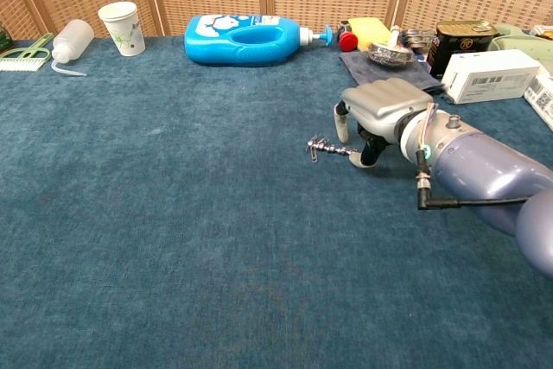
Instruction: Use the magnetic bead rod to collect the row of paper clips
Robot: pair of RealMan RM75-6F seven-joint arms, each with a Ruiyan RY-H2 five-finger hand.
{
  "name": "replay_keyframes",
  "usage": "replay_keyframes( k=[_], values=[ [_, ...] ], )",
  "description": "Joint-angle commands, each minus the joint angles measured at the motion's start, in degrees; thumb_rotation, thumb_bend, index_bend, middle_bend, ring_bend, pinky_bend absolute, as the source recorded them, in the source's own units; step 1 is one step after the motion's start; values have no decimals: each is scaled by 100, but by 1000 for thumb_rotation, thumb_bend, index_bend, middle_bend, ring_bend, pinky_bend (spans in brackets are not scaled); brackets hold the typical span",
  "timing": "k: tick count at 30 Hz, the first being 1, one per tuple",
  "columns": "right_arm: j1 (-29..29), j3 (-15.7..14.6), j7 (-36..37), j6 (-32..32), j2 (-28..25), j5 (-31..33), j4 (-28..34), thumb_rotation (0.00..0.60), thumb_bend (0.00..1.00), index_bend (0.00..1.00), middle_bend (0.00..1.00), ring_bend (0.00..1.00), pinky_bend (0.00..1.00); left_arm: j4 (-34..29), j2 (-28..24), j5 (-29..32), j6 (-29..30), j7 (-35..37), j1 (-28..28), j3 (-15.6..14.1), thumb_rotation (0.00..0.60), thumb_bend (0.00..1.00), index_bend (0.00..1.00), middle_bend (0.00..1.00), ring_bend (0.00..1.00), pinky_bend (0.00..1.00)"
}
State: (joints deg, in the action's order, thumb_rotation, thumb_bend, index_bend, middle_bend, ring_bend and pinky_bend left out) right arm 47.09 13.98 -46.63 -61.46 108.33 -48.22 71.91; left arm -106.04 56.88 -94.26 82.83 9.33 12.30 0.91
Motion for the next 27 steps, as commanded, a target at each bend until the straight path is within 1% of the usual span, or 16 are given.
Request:
replay_keyframes(
  k=[1, 17, 21, 27],
  values=[
    [21, 31, -15, 37, -23, 48, -18, 600, 367, 441, 902, 970, 1000, -2, 3, 0, 1, 0, 0, 2, 569, 302, 394, 448, 438, 768],
    [153, 114, -50, 191, -6, 197, -227, 600, 368, 455, 902, 970, 1000, 15, 2, 36, -4, 8, -21, -3, 566, 302, 393, 447, 438, 768],
    [226, 177, -149, 231, -4, 325, -243, 600, 396, 471, 902, 970, 1000, 38, 3, 47, 10, 38, -37, -6, 567, 302, 393, 446, 438, 768],
    [292, 196, -282, 262, -11, 499, -239, 600, 423, 476, 902, 970, 1000, 76, 8, 55, 1, 94, -37, -5, 565, 302, 392, 445, 438, 768]
  ],
)
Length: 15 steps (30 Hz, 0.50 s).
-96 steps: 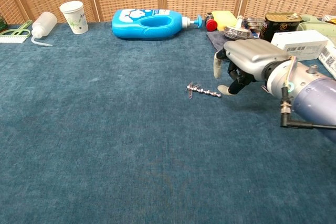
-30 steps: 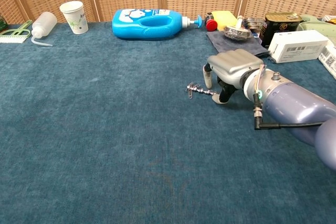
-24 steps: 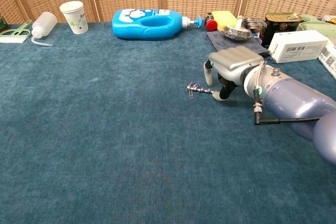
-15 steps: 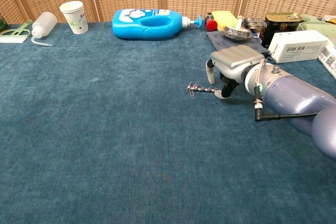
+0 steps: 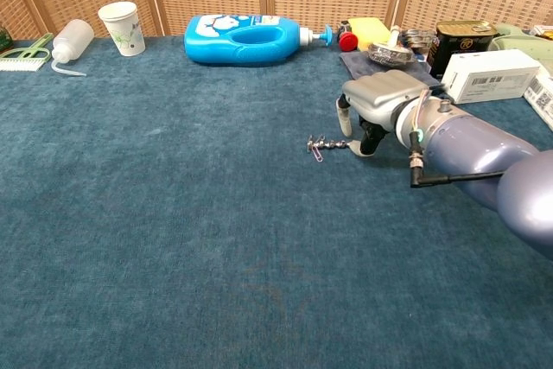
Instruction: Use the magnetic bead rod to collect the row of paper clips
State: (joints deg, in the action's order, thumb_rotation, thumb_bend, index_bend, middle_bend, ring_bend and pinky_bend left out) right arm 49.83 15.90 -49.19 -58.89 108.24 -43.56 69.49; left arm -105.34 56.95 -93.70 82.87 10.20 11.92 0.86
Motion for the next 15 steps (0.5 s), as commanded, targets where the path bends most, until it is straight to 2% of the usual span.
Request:
replay_keyframes(
  k=[1, 15],
  values=[
    [22, 0, -33, 10, -3, 47, 4, 600, 423, 476, 901, 970, 1000, 12, 2, -1, -6, 12, 3, 0, 565, 302, 392, 444, 438, 768],
    [60, -63, -13, -1, 36, 112, -39, 600, 426, 480, 900, 969, 1000, 64, 20, 7, 14, 103, -8, 9, 565, 302, 391, 443, 437, 768]
  ],
)
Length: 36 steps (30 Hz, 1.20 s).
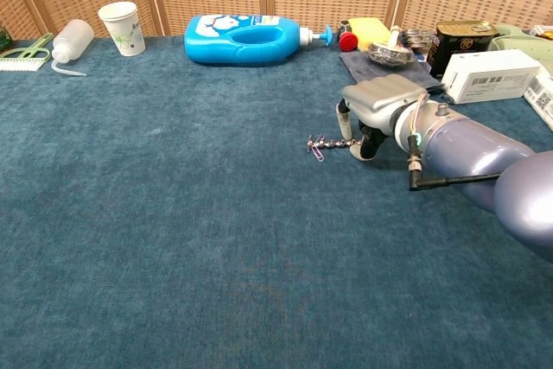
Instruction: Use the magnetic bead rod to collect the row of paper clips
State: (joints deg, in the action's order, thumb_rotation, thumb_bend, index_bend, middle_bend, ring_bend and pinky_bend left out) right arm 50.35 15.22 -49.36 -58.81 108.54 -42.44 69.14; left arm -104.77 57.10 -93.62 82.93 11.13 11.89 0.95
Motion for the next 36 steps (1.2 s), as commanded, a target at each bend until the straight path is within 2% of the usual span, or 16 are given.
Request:
replay_keyframes(
  k=[1, 36],
  values=[
    [13, 6, 4, -11, 10, 4, -5, 600, 426, 483, 900, 969, 1000, 12, 6, 0, 13, 16, -9, -1, 566, 302, 391, 443, 437, 768],
    [246, 100, -199, 49, 96, 391, -200, 600, 429, 571, 900, 971, 1000, 89, -44, 0, 106, 172, -100, -23, 564, 302, 391, 442, 437, 768]
  ],
)
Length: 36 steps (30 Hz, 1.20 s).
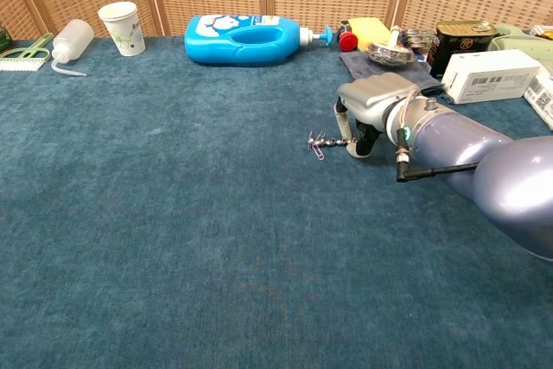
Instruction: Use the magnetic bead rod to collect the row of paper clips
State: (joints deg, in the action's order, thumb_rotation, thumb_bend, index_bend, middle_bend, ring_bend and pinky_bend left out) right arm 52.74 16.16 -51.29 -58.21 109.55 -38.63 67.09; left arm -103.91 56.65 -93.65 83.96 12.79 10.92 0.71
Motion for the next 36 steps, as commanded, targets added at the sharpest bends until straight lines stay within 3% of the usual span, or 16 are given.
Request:
replay_keyframes(
  k=[1, 13, 36],
  values=[
    [9, 13, 0, -20, -9, 12, 18, 600, 429, 575, 901, 971, 1000, 5, 2, 1, 3, 9, -4, 0, 565, 302, 391, 442, 437, 768],
    [-56, -24, 153, -225, -242, -249, 373, 600, 439, 638, 913, 979, 1000, 11, 22, -15, 17, 51, -8, 5, 562, 302, 391, 442, 437, 768],
    [-501, -294, 233, -1119, -1547, -1288, 2326, 600, 440, 684, 928, 992, 1000, -98, 9, -181, 178, 72, -46, 7, 560, 302, 391, 442, 437, 768]
  ],
)
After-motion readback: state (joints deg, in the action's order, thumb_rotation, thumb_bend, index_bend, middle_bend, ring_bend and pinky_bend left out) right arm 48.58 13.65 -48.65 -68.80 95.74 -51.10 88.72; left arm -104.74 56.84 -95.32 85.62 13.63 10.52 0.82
